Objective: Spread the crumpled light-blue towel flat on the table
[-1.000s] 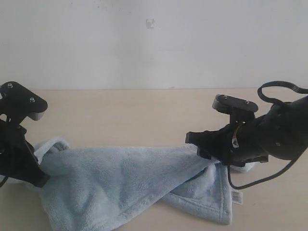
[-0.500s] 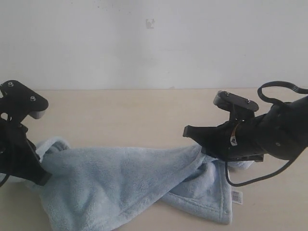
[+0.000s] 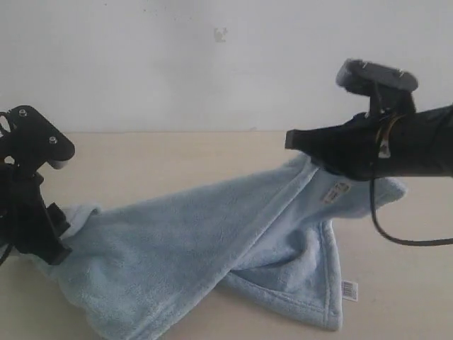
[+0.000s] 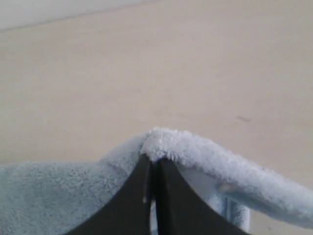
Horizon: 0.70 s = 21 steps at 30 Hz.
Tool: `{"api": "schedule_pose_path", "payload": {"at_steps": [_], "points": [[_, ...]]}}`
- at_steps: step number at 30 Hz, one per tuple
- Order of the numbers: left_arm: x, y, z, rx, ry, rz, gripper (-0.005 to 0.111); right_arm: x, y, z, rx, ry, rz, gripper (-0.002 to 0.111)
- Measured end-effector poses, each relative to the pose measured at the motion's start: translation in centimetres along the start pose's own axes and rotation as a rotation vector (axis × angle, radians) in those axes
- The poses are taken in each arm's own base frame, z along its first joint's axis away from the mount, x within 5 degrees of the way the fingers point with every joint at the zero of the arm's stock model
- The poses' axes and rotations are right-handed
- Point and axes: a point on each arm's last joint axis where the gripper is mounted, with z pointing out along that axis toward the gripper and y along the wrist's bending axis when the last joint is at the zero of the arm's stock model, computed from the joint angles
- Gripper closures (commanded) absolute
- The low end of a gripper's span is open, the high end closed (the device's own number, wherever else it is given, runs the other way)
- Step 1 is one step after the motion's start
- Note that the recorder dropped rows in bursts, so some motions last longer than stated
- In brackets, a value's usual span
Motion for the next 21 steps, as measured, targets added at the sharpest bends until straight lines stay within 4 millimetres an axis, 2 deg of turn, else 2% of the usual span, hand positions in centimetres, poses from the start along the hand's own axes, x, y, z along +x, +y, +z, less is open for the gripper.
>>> {"api": "schedule_pose_path", "payload": {"at_steps": [2,5,9,12,16,21], "points": [[-0.2,0.0,0.0,0.004,-0.024,-0.035,0.025,-1.0,0.1,-2.4,0.010,-0.040,-0.047,0.108],[-0.8,-0.1,0.0,0.018,-0.087,-0.112,0.024,-2.2,0.2,-5.6,0.024,-0.097,-0.112,0.108],[-1.6,-0.7,-0.3,0.066,-0.158,-0.184,0.024,-2.8,-0.7,-7.6,0.108,-0.120,-0.246,0.108],[-2.1,-1.6,-1.1,0.095,-0.201,-0.136,0.024,-3.0,-2.8,-7.5,0.231,-0.082,-0.252,0.108],[-2.6,-3.5,-2.2,0.136,-0.234,0.003,0.024,-2.6,-5.3,-5.9,0.341,-0.002,-0.214,0.108],[-2.5,-8.0,-3.2,0.302,-0.278,0.208,0.024,-1.3,-6.9,-2.8,0.389,0.109,-0.179,0.108]]}}
